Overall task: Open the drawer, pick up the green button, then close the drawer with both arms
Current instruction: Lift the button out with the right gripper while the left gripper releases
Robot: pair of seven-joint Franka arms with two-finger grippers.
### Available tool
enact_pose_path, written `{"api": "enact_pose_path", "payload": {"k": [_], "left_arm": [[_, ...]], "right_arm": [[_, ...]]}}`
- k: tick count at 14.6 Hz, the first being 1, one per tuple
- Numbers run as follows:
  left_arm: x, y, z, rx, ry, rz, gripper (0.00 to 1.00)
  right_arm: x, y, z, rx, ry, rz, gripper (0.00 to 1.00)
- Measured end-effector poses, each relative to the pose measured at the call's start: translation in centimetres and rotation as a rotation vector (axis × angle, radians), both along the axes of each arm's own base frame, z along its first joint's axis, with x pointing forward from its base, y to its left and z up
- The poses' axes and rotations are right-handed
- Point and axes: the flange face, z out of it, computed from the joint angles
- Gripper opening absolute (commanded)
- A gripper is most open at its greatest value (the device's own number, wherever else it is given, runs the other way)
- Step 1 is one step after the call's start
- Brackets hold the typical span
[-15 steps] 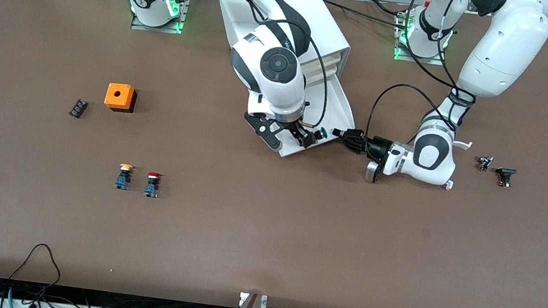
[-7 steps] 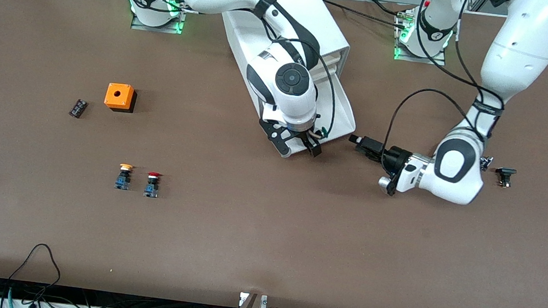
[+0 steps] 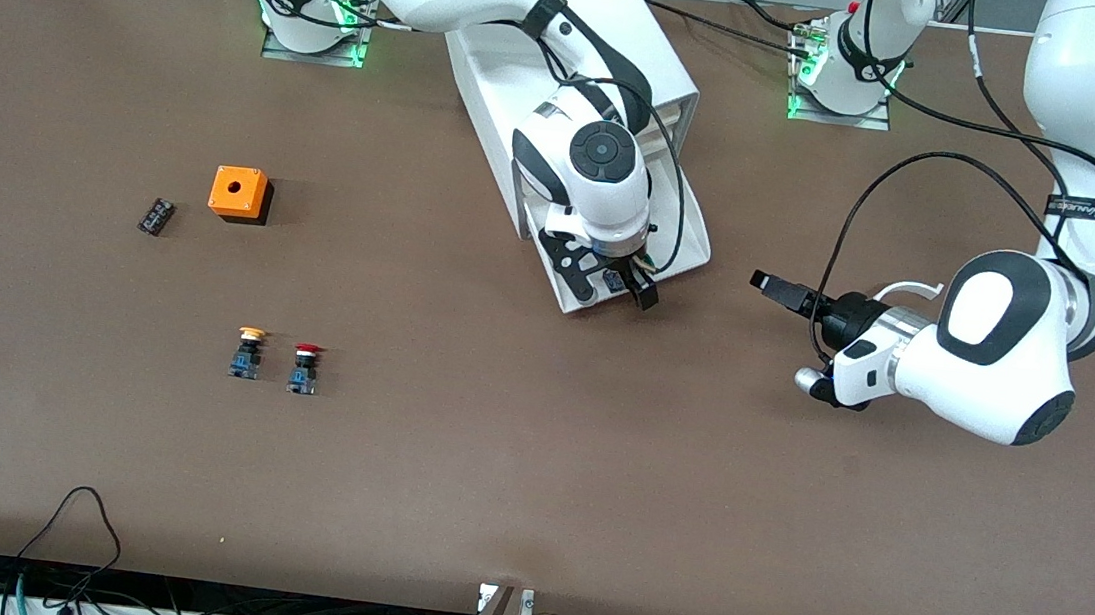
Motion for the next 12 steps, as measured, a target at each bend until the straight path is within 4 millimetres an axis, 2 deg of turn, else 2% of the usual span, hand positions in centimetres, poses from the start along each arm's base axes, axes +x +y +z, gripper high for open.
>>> {"api": "enact_pose_path", "payload": {"k": [5, 7, 10, 12], "left_arm": [[0.6, 1.0, 4.5, 0.217, -0.095, -0.022, 1.0], [0.2, 0.6, 6.0, 0.312, -0.134, -0.049, 1.0], [-0.5, -1.1, 8.5, 0.446, -0.203, -0.093, 1.0], [-0.6, -0.9, 10.3, 0.504, -0.252, -0.108, 1.0]], "right_arm": [[0.0, 0.0, -0.4, -0.003, 0.004, -0.005, 0.89], [-0.1, 0.0, -1.0, -0.008, 0.008, -0.004, 0.89], [-0.3, 0.1, -1.6, -0.014, 0.014, -0.002, 0.73], [-0.3, 0.1, -1.7, -0.014, 0.014, -0.002, 0.54]]}}
